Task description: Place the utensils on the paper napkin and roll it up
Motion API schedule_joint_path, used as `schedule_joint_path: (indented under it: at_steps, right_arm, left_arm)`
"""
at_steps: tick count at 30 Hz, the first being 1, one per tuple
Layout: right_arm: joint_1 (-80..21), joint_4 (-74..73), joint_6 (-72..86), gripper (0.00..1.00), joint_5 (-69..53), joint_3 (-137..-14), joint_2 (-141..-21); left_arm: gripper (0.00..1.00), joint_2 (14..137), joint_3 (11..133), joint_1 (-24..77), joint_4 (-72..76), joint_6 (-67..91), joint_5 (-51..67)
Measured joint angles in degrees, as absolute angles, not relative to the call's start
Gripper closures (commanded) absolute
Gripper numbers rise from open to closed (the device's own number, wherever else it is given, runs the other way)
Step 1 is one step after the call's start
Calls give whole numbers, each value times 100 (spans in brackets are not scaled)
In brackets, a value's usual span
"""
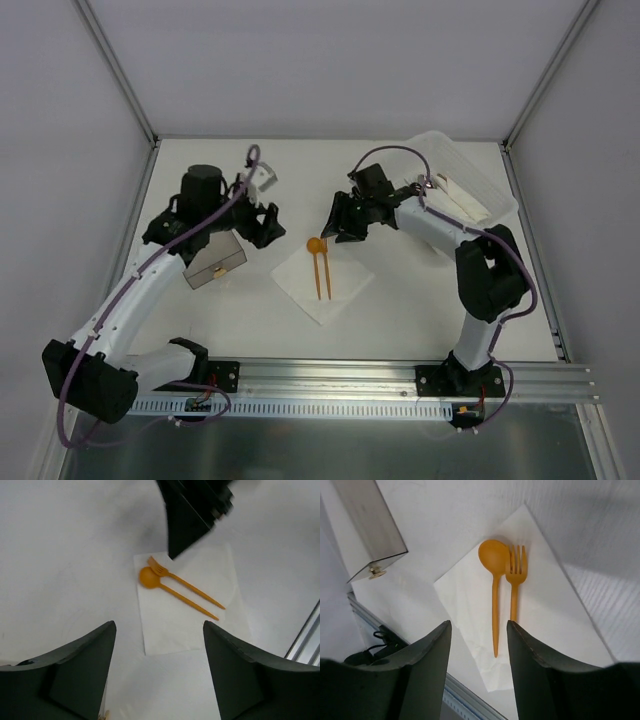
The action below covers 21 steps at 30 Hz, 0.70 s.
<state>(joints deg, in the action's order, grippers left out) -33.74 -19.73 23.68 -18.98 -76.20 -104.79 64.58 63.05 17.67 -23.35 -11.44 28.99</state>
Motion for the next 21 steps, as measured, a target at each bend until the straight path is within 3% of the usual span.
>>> schedule_joint_path:
  at_steps: [1,7,15,21]
  right_arm:
    - [-3201,-1959,2220,48,-2110,-7629,-10392]
    - [-2062,-1944,1188,46,-3039,-7157,-9889]
    - [-1048,-2639,80,46,-3284,-6506,-9122]
    - [-685,-2810,-196,46,-3352,-6386,-8748]
  left_arm:
    - [38,6405,6167,2211,-2322,-1439,2803]
    - [45,6582,5345,4167,-2349,-3061,2390]
    - [51,7142,4436,5666,-1688,-3868,1680]
    - [51,7251,3955,6208,-1070,-4029,1332]
